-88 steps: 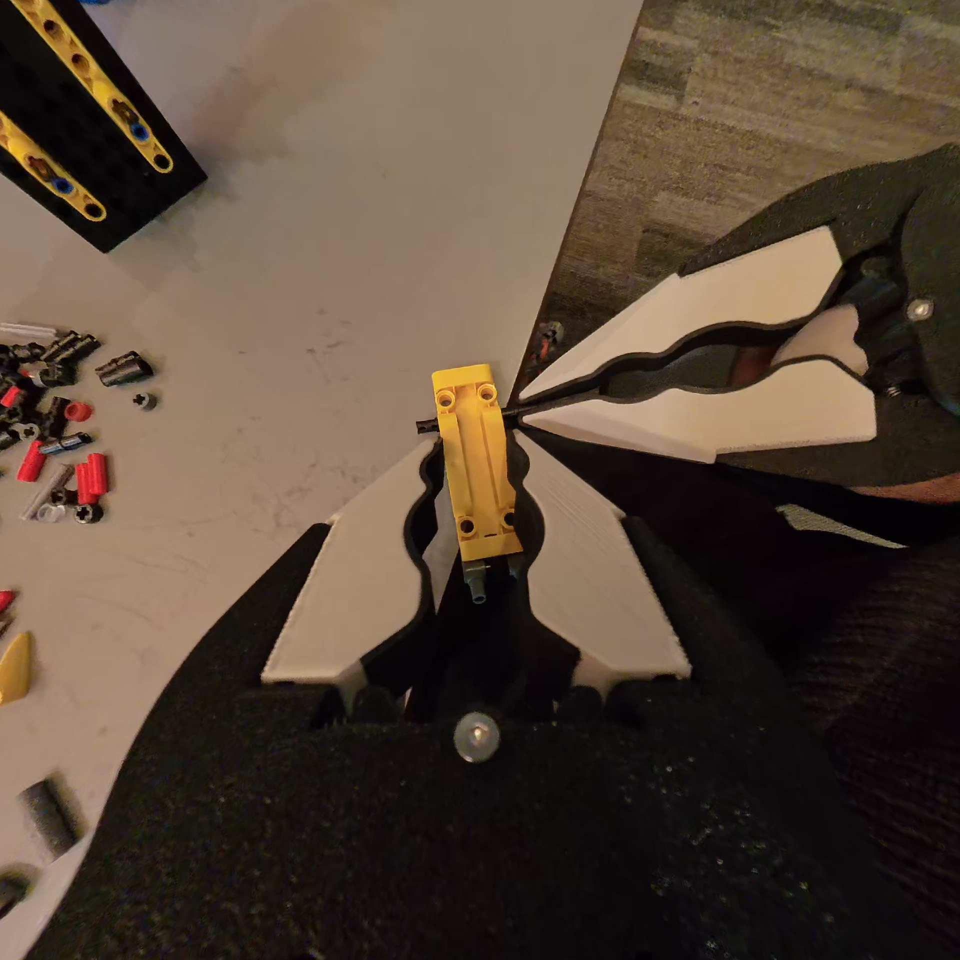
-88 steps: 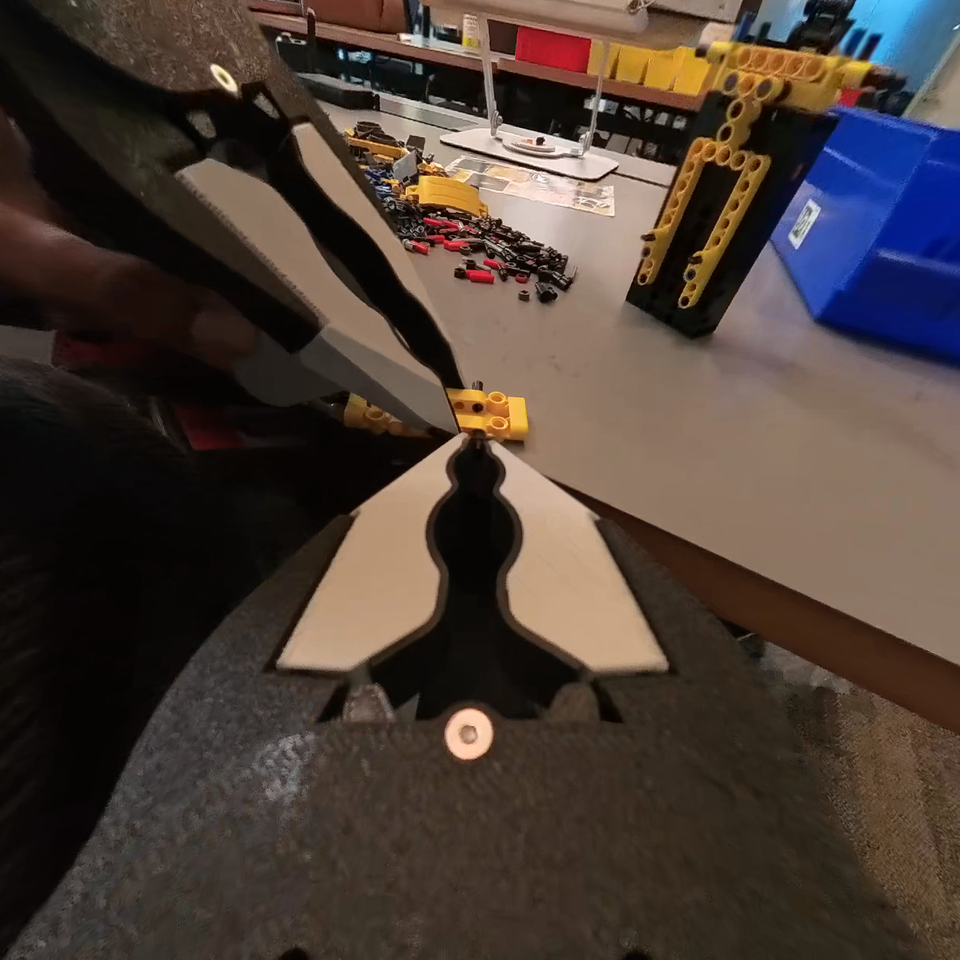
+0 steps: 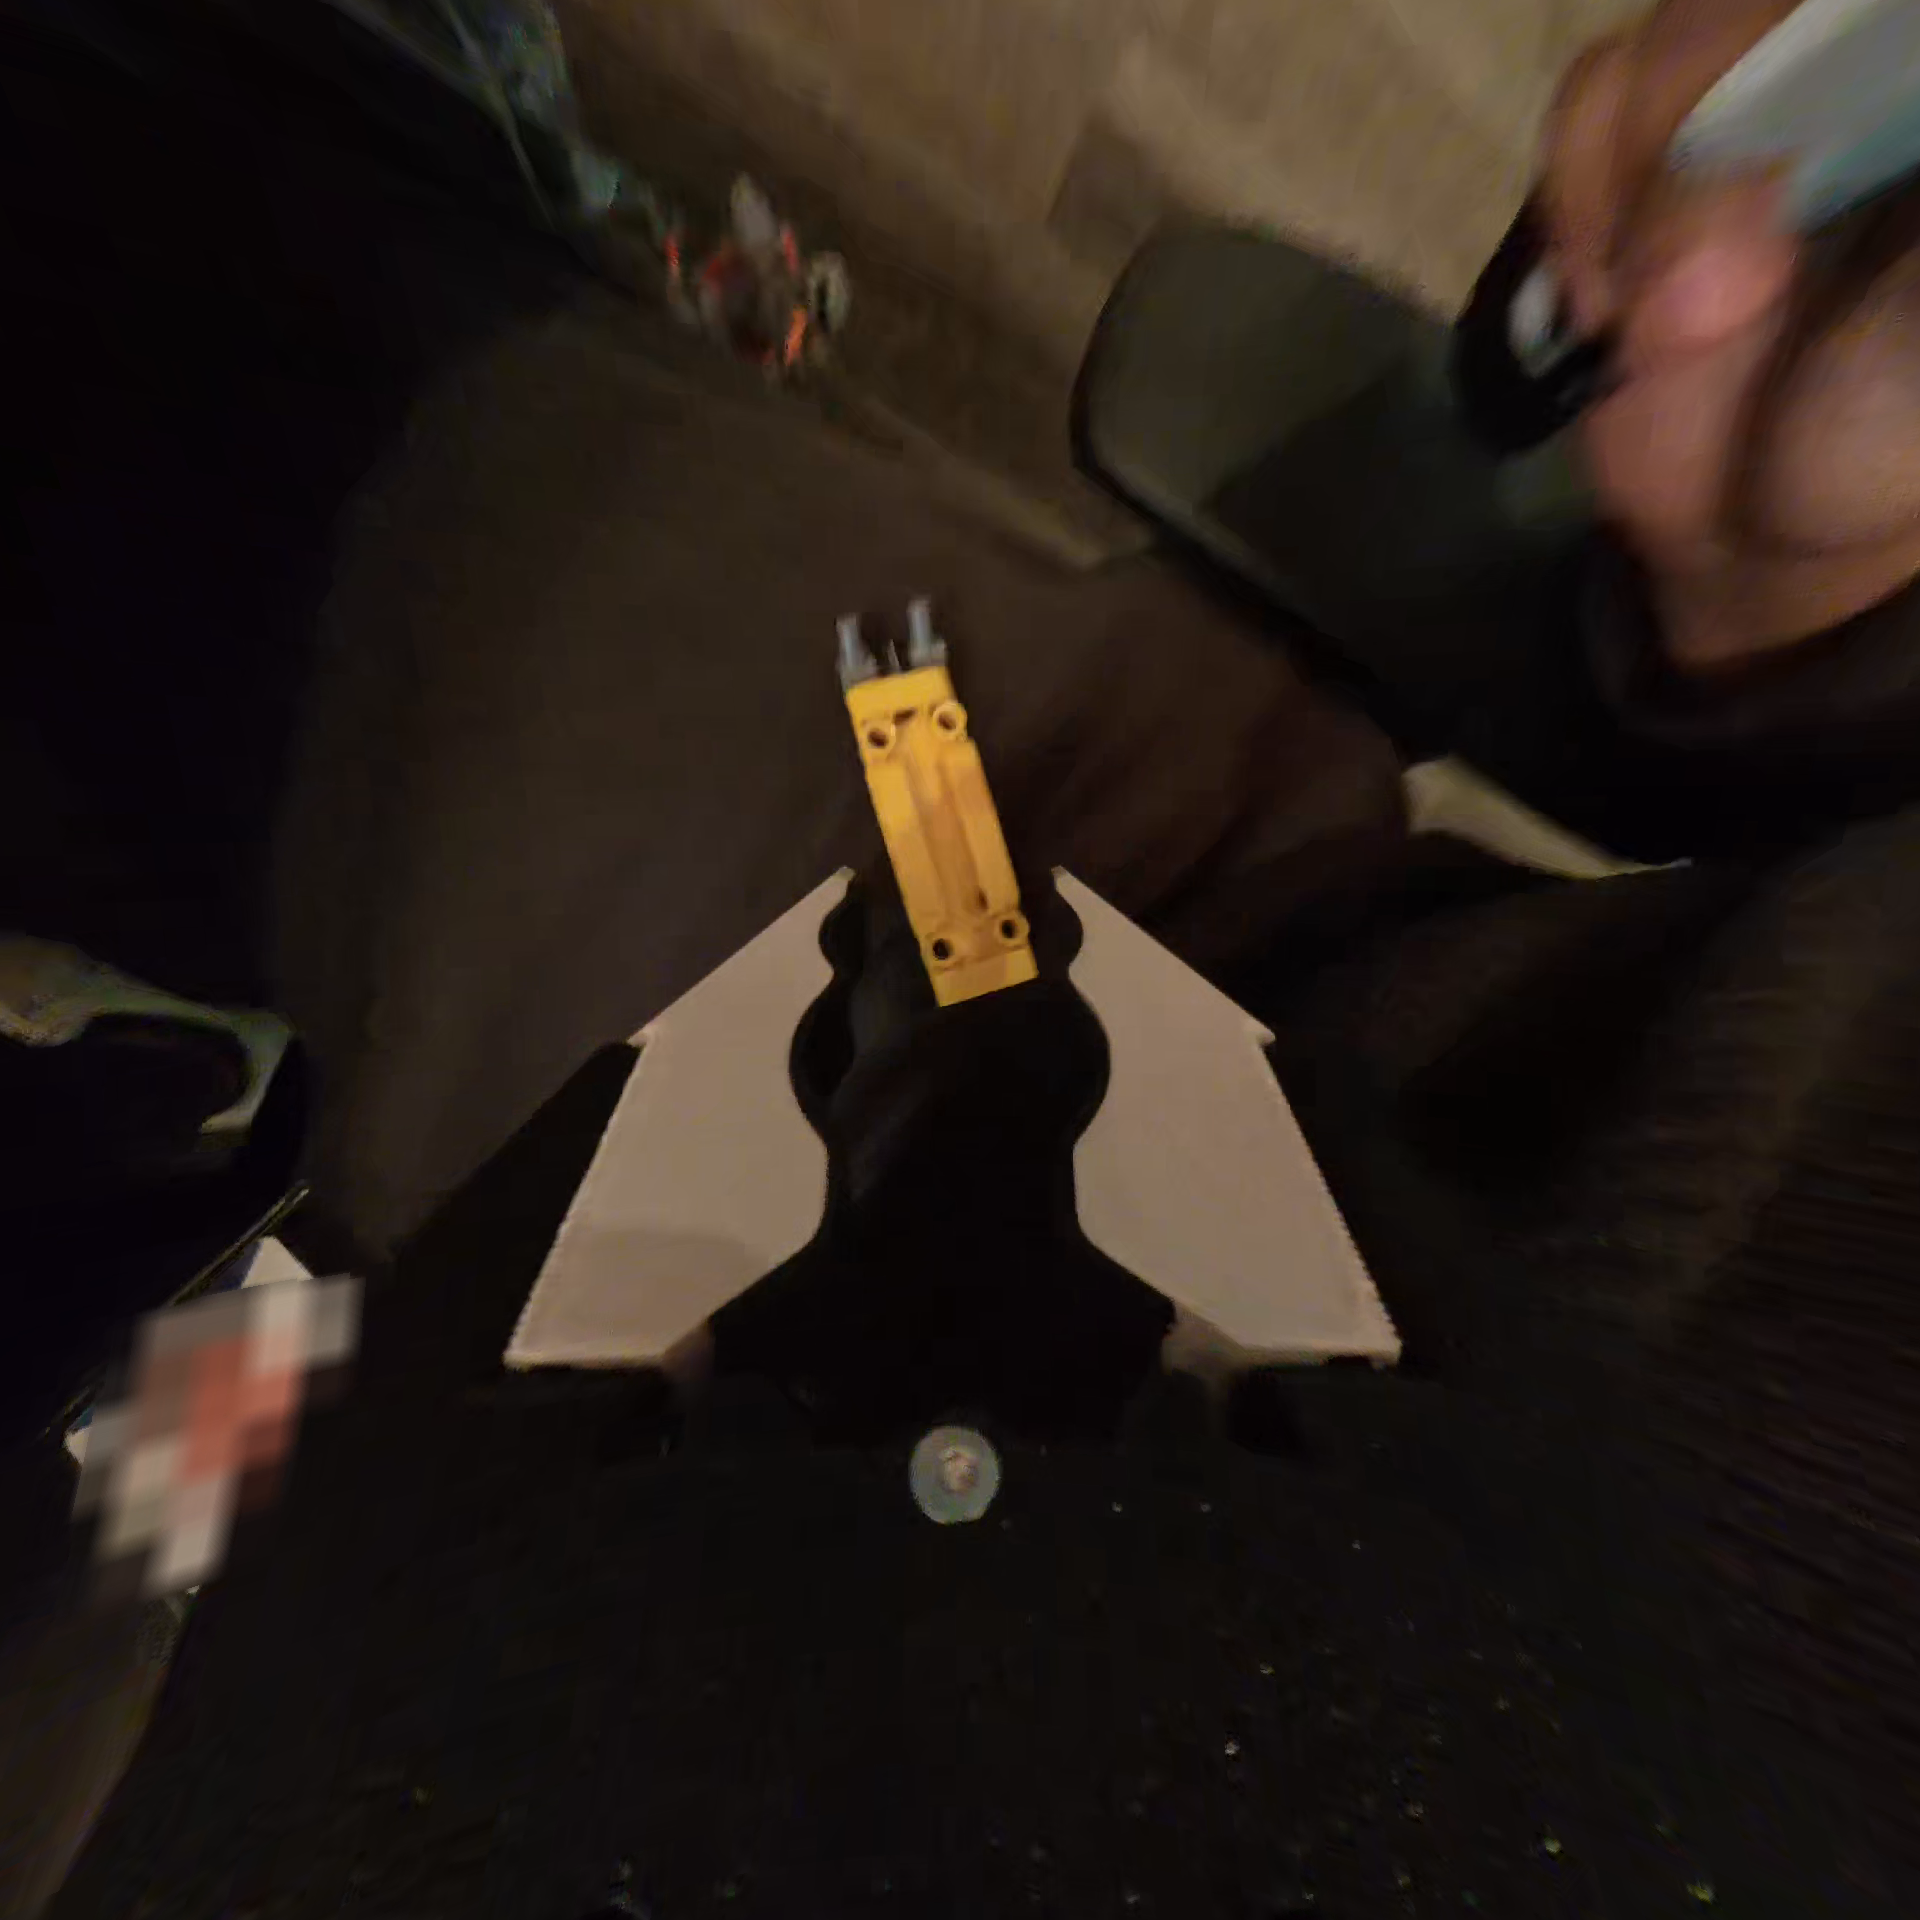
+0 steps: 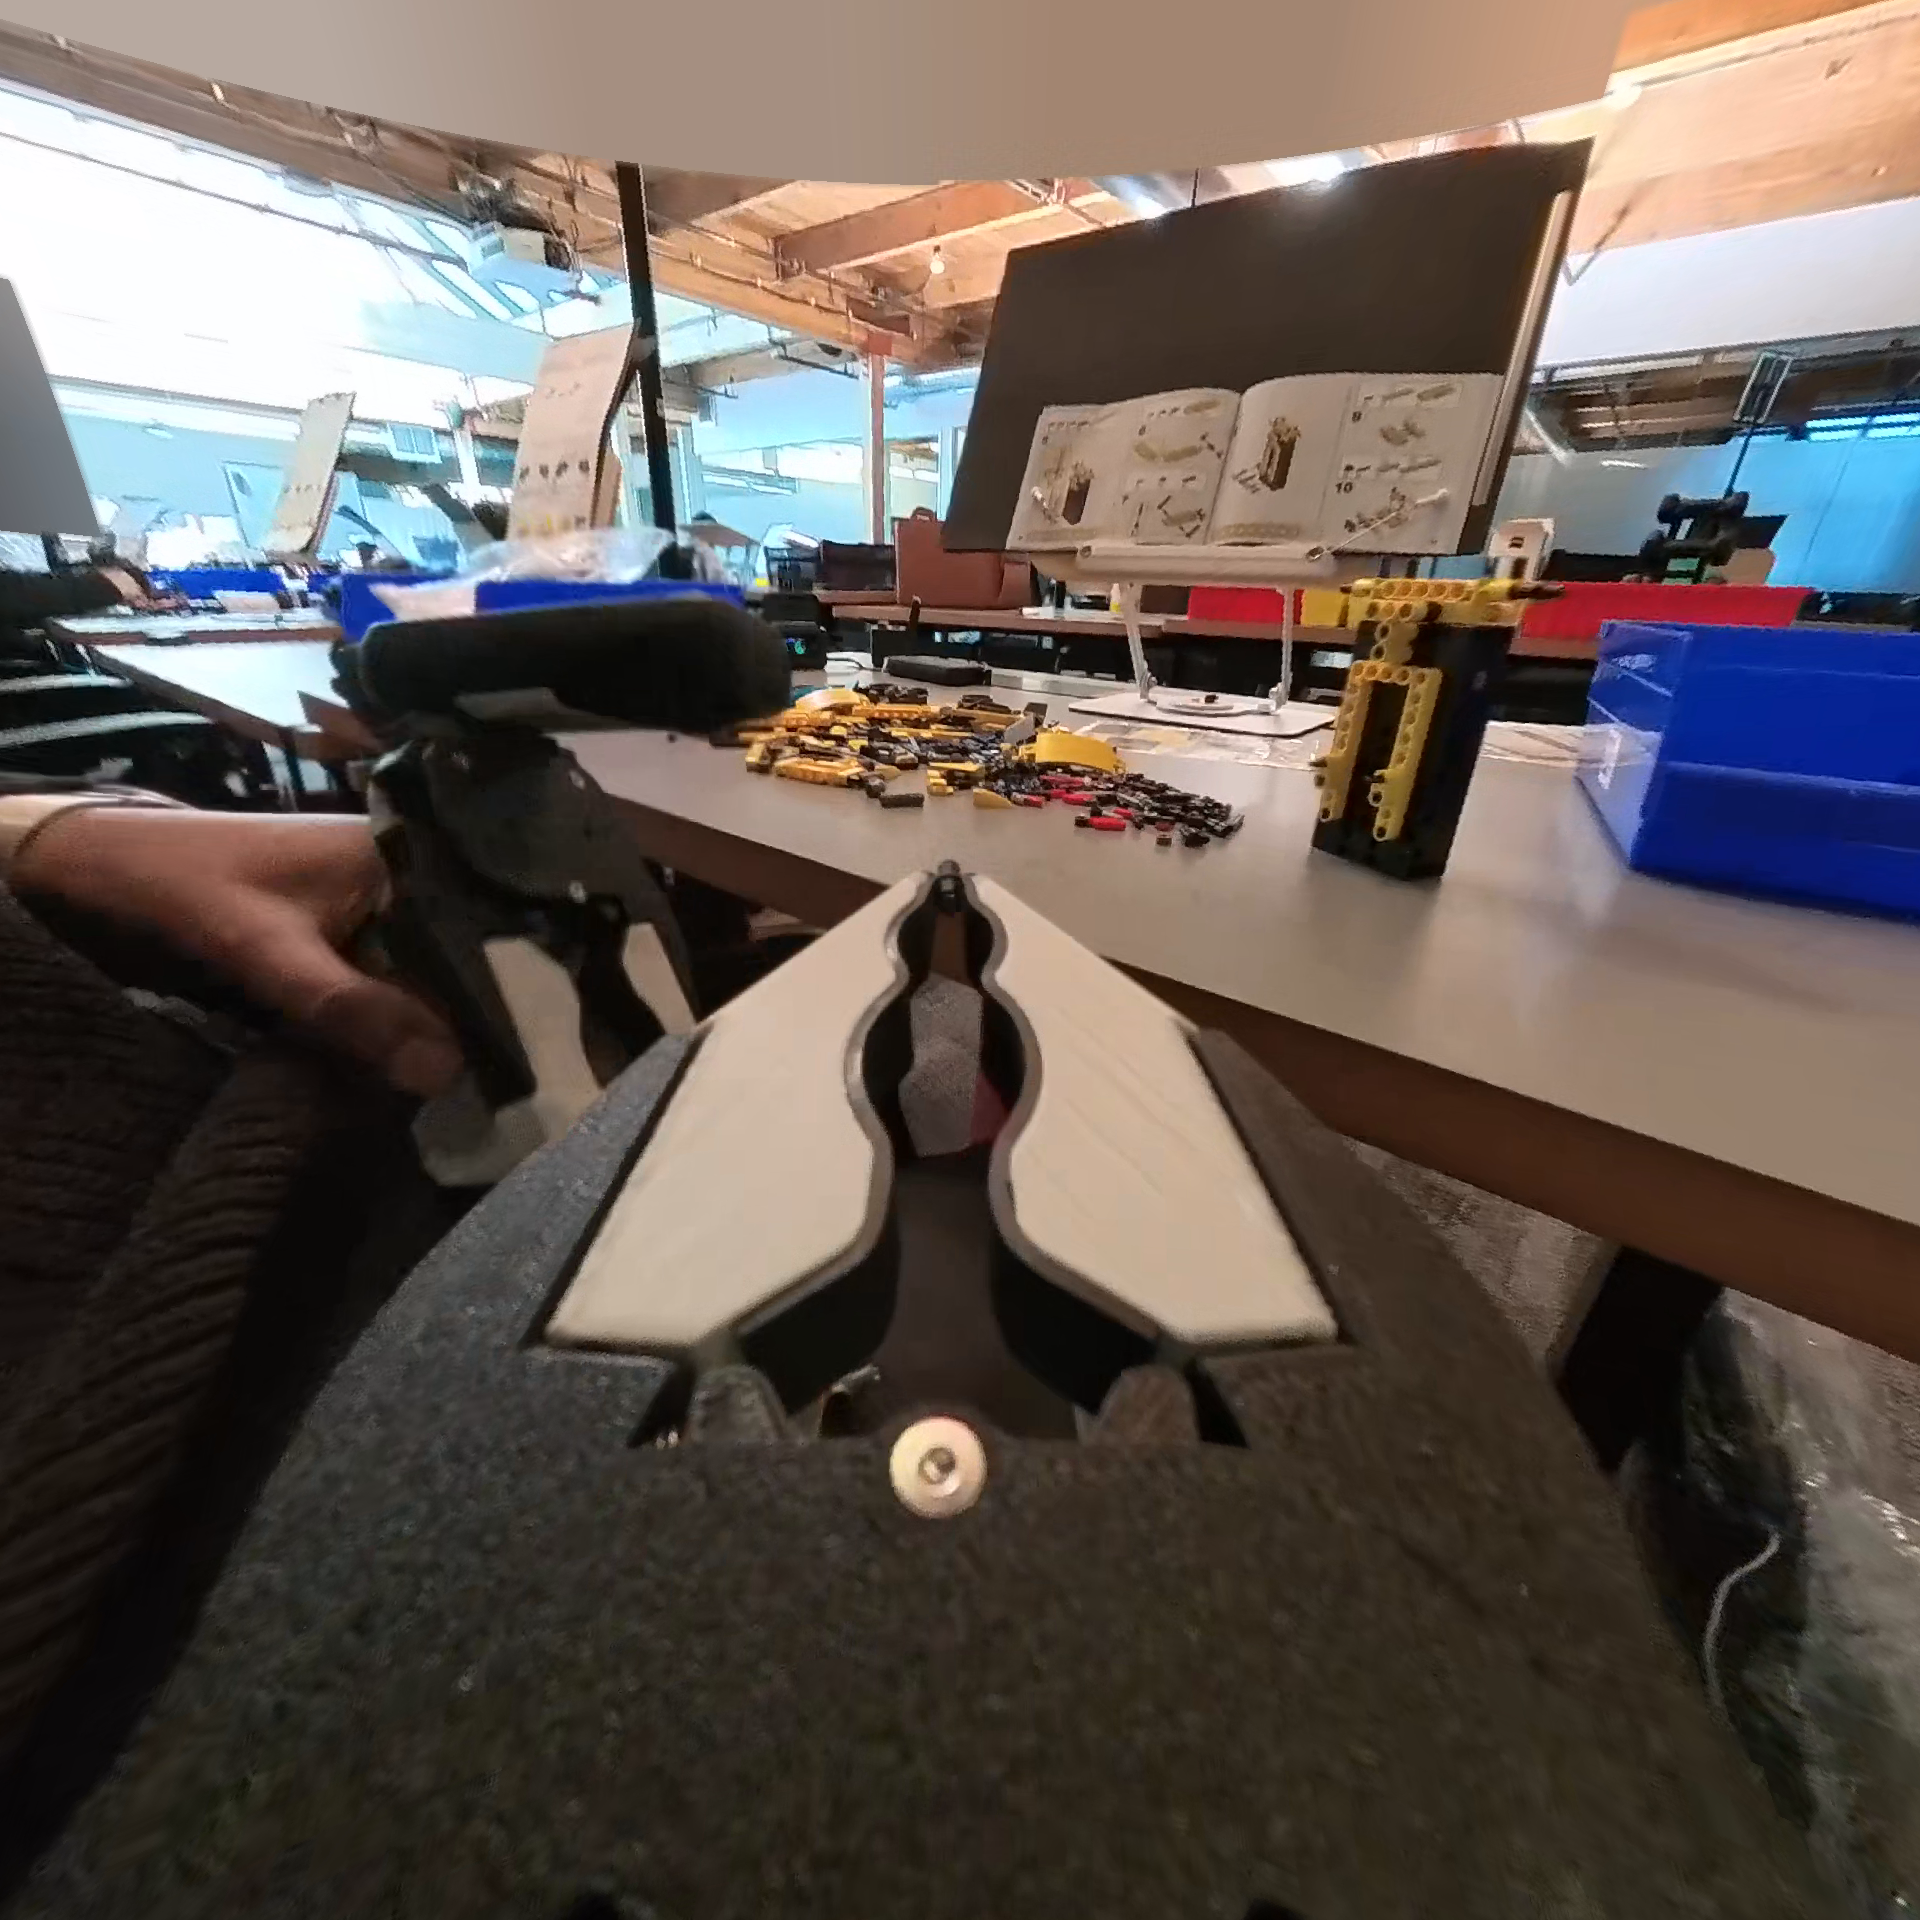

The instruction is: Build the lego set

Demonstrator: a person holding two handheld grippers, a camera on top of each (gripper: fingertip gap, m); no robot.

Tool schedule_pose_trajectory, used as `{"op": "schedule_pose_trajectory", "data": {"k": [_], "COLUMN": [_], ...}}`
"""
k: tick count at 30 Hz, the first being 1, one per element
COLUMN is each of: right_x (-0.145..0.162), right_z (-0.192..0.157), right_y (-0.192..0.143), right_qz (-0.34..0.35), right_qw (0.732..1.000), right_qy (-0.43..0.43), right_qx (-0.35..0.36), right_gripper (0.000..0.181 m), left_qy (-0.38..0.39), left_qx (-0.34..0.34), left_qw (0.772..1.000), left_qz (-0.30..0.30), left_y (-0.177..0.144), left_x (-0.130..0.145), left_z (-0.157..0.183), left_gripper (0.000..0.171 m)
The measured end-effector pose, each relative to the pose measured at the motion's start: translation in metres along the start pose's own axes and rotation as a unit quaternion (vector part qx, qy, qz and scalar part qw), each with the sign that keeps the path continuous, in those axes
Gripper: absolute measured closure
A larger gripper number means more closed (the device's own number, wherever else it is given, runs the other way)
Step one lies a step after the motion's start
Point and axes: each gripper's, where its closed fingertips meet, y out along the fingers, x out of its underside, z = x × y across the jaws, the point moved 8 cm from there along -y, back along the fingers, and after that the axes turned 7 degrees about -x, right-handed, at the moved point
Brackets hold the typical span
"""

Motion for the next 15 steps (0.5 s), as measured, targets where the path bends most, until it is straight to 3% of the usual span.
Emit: {"op": "schedule_pose_trajectory", "data": {"k": [4,11,15], "right_x": [0.0,-0.002,-0.004], "right_z": [-0.007,-0.009,-0.006], "right_y": [0.004,0.003,0.0], "right_qz": [-0.02,-0.023,-0.01], "right_qw": [0.999,0.998,0.999], "right_qy": [-0.04,-0.061,-0.047], "right_qx": [0.001,0.008,0.013], "right_gripper": [0.177,0.177,0.177], "left_qy": [0.061,0.063,0.073], "left_qx": [-0.078,-0.041,-0.049], "left_qw": [0.994,0.995,0.994], "left_qz": [-0.052,-0.066,-0.059], "left_y": [0.022,0.028,0.026], "left_x": [0.006,0.006,0.004], "left_z": [0.004,0.006,0.004], "left_gripper": [0.137,0.138,0.164]}}
